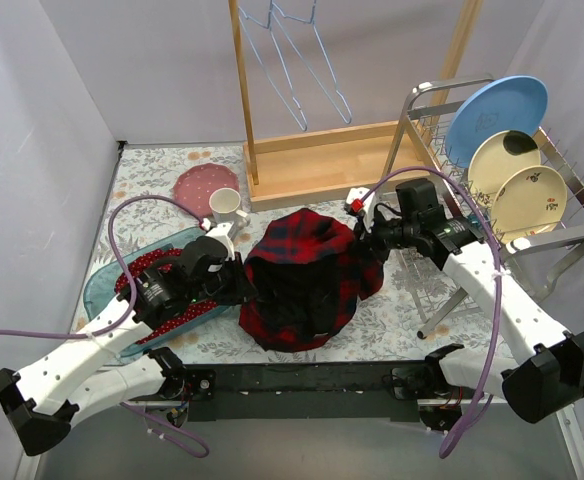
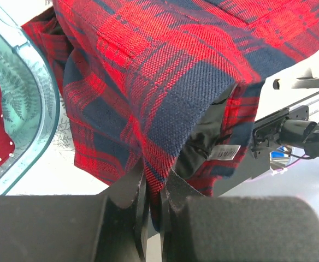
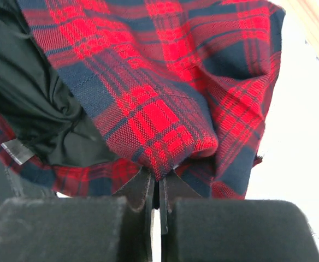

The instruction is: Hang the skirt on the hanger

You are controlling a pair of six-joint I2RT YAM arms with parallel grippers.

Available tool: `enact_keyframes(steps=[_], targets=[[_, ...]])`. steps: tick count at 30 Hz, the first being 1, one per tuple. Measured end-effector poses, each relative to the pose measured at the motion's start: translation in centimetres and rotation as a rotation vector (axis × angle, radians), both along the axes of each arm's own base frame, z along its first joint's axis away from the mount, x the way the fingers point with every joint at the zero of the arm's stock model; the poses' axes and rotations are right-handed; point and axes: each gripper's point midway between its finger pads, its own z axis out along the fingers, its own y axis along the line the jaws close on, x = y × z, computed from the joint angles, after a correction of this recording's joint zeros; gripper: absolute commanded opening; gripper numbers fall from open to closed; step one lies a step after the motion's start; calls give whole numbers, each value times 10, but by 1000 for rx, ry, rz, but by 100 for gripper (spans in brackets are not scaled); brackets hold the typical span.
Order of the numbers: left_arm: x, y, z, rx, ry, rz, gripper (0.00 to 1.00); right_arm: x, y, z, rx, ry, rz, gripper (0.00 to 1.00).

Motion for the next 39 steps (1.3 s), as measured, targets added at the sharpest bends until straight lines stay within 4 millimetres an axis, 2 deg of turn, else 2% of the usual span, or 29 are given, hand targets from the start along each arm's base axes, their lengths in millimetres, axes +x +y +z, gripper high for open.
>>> enact_keyframes(steps=[5, 12, 16, 19, 25, 27, 28, 29, 30, 34, 35, 37, 38, 39], targets=[[-1, -1, -13, -23, 8, 17, 0, 10, 5, -4, 3, -10, -1, 5], [-2, -3, -49, 6, 84, 45, 0, 23, 6, -21, -35, 3, -12, 9], [-1, -5, -54, -4, 96, 56, 1, 30, 6, -31, -57, 14, -20, 14], [0, -7, -58, -15, 100, 66, 3, 37, 7, -39, -72, 25, -29, 21], [4, 0, -72, 32, 124, 122, 16, 61, 8, -53, -117, 38, -87, 30], [4, 7, -79, 71, 140, 155, 23, 77, 8, -51, -131, 18, -134, 34], [4, 10, -81, 83, 144, 165, 33, 82, 8, -50, -133, 9, -151, 35], [3, 13, -83, 96, 150, 176, 38, 87, 8, -51, -137, 0, -166, 38], [3, 15, -85, 104, 156, 186, 39, 91, 7, -50, -138, -8, -180, 40], [2, 19, -83, 102, 158, 210, 36, 96, 8, -46, -126, -25, -203, 51], [1, 20, -82, 99, 157, 209, 29, 97, 8, -43, -120, -34, -204, 54], [1, 19, -82, 95, 157, 206, 20, 97, 9, -38, -111, -49, -203, 54], [0, 18, -82, 94, 159, 201, 13, 97, 9, -35, -105, -59, -200, 53], [0, 18, -82, 92, 161, 200, 11, 96, 9, -33, -101, -63, -198, 51]])
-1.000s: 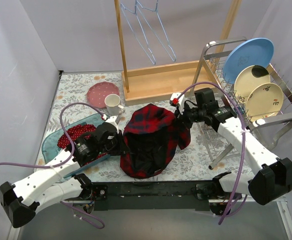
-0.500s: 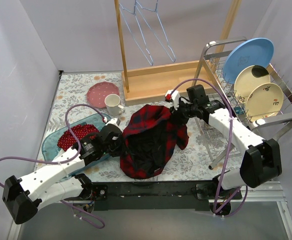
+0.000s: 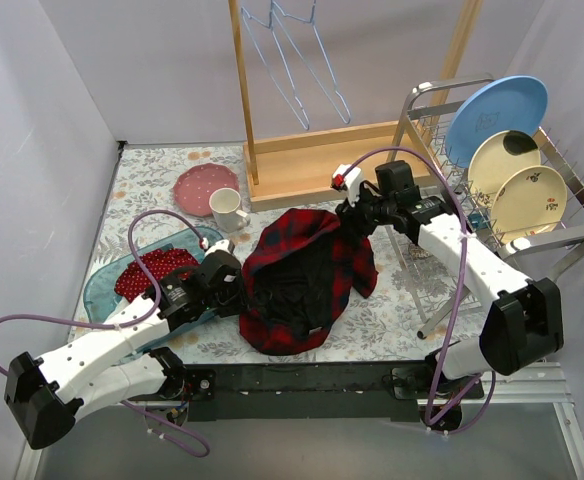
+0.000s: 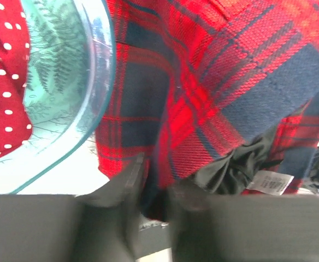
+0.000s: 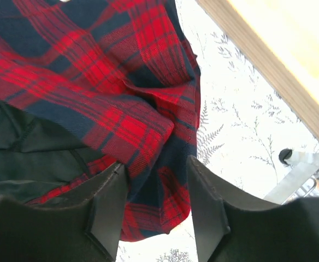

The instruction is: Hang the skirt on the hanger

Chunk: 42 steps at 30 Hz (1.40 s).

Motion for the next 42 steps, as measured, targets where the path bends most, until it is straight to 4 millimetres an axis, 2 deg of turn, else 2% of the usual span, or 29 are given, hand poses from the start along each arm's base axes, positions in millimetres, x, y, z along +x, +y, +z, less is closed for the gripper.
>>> enact_keyframes(steps=[1, 3, 4, 5, 8, 10, 12, 14, 17, 20, 21, 24, 26, 28, 30, 32, 36, 39, 42], targets=[[0, -1, 0, -4, 2, -6, 9, -1, 1, 3, 7, -5, 5, 49], [-1, -4, 1, -14, 2, -18, 1, -3, 2, 7, 16, -13, 14, 31], [-1, -4, 2, -18, 2, -21, 0, -3, 2, 8, 19, -16, 20, 21], [-1, -5, 3, -22, 2, -25, 0, -4, 3, 8, 20, -16, 25, 2], [-1, -8, 9, -33, -5, -35, 0, -8, 6, 7, 22, -10, 50, 1], [2, -10, 20, -44, -23, -44, 0, -10, 6, 8, 18, -8, 57, 1], [5, -13, 39, -56, -54, -54, 0, -13, 2, 11, -2, -10, 55, 1], [11, -14, 68, -71, -106, -63, 0, -14, -4, 29, -25, -40, 46, 1], [22, -19, 133, -126, -242, -93, 0, -10, -12, 100, -6, -195, 20, 1], [25, -21, 205, -201, -402, -145, 0, -23, -23, 201, 76, -406, -3, 1], [24, -20, 234, -230, -469, -168, 0, -35, -30, 243, 120, -496, -12, 1], [15, -14, 299, -302, -623, -219, 0, -77, -52, 325, 215, -692, -29, 1], [4, -7, 337, -357, -723, -253, 0, -112, -66, 363, 276, -790, -17, 1], [-10, -4, 365, -417, -801, -302, 0, -147, -75, 385, 325, -852, 21, 1], [-27, -4, 381, -472, -850, -370, 0, -176, -81, 394, 354, -885, 64, 1], [-42, -7, 388, -513, -865, -438, 0, -193, -83, 393, 362, -886, 100, 1], [-58, -11, 383, -549, -848, -518, 0, -203, -84, 377, 344, -839, 127, 1], [-57, -14, 353, -537, -790, -521, 0, -199, -82, 355, 325, -783, 126, 1], [-45, -18, 298, -480, -681, -471, 0, -178, -77, 322, 301, -698, 96, 1]])
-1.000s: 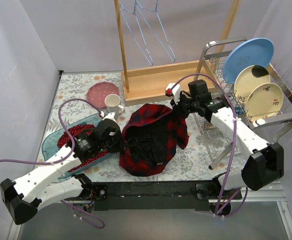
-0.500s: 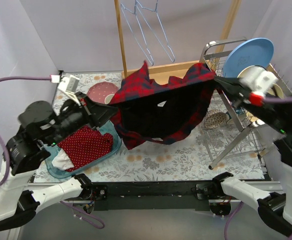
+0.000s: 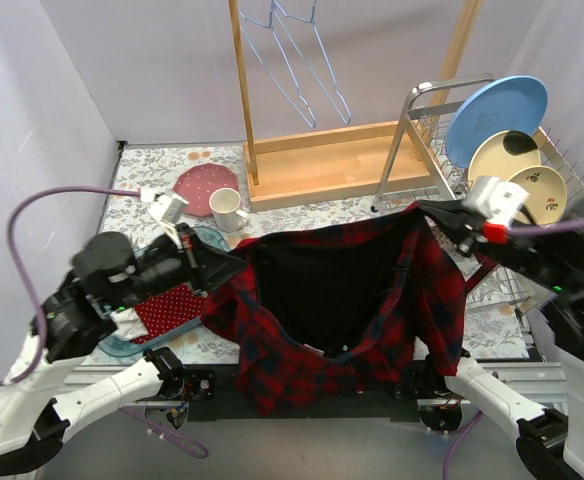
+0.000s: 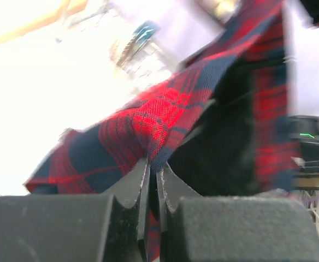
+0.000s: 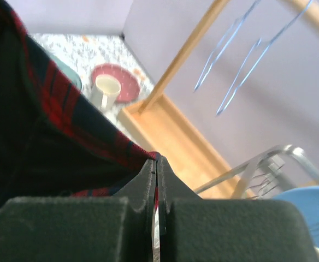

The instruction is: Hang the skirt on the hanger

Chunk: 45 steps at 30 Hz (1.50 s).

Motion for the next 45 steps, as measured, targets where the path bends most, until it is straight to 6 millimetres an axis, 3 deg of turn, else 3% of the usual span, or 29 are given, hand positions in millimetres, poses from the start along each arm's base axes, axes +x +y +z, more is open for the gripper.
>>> enact_keyframes(steps=[3, 7, 11, 14, 18, 21, 25, 28, 33, 36, 40, 43, 45], targets=[[30, -4, -68, 104, 135, 131, 0, 42, 7, -57, -43, 121, -67, 1], [74, -5, -164, 302, 292, 330, 0, 106, 15, -163, -146, 322, -169, 1], [101, 3, -228, 466, 369, 456, 0, 151, 19, -255, -261, 502, -248, 1], [119, 7, -242, 494, 383, 515, 0, 173, 19, -281, -299, 541, -290, 2], [142, 10, -249, 484, 392, 563, 0, 192, 24, -287, -294, 524, -309, 23], [150, 11, -254, 479, 403, 565, 0, 197, 28, -282, -286, 517, -298, 35], [152, 6, -252, 460, 403, 535, 0, 199, 38, -243, -245, 469, -246, 49], [150, 0, -250, 447, 401, 504, 0, 197, 47, -194, -193, 399, -197, 54], [148, -7, -248, 432, 401, 462, 0, 194, 57, -99, -82, 241, -143, 54], [146, -9, -248, 429, 405, 444, 0, 204, 63, -48, 8, 170, -143, 55], [143, -12, -248, 423, 412, 423, 0, 248, 79, -9, 126, 169, -156, 57], [142, -15, -247, 413, 414, 405, 0, 294, 90, -7, 196, 213, -172, 57], [141, -17, -246, 409, 414, 396, 0, 319, 94, -21, 223, 271, -185, 57]])
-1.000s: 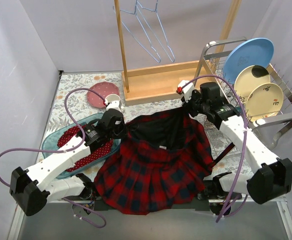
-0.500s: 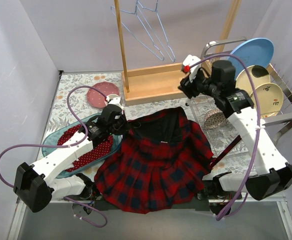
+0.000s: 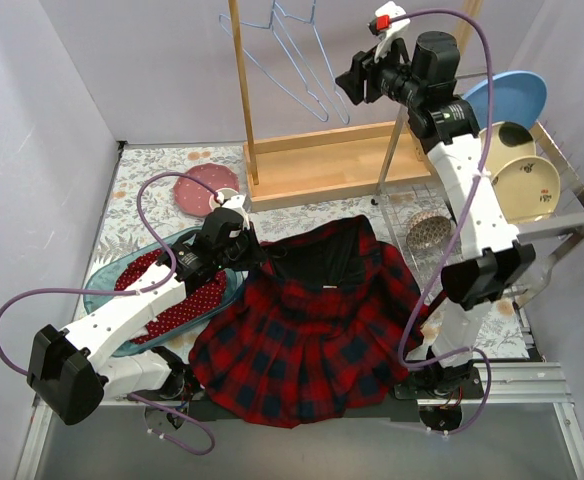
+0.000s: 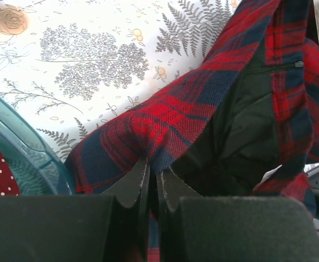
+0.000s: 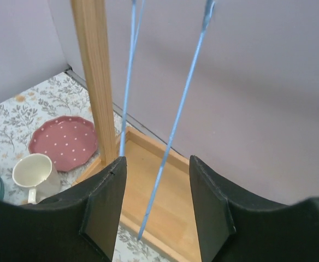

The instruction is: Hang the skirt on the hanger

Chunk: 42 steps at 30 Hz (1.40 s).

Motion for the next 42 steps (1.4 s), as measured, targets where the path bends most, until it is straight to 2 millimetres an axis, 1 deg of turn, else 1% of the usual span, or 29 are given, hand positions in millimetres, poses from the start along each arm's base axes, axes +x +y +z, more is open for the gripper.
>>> enact_keyframes(steps=[2, 4, 7, 20, 26, 29, 30, 33, 35, 38, 42], targets=[[0, -2, 1, -7, 0, -7, 0, 20, 2, -12, 26, 42, -15, 57], [-1, -3, 1, -11, 1, -12, 0, 36, 4, -24, 45, 75, -23, 57], [-1, -3, 1, -13, 1, -15, 0, 45, 9, -37, 60, 117, -20, 57], [-2, -4, 1, -15, 5, -19, 0, 42, 17, -32, 84, 122, 5, 58], [-5, -6, 3, -29, 8, -36, 0, 35, 29, -40, 42, 110, 2, 59], [-6, -7, 3, -32, 9, -40, 0, 26, 33, -37, 24, 97, -7, 59], [-6, -7, 3, -32, 9, -41, 0, 22, 34, -33, 21, 88, -11, 62], [-7, -8, 4, -34, 9, -48, 0, 12, 33, -18, 19, 49, -31, 66], [-7, -8, 4, -35, 9, -51, 0, 10, 28, -7, 26, 18, -63, 66], [-8, -8, 5, -37, 8, -55, 0, 16, 20, 6, 38, -29, -116, 64], [-8, -9, 5, -39, 9, -58, 0, 33, 16, 1, 32, -49, -171, 63]])
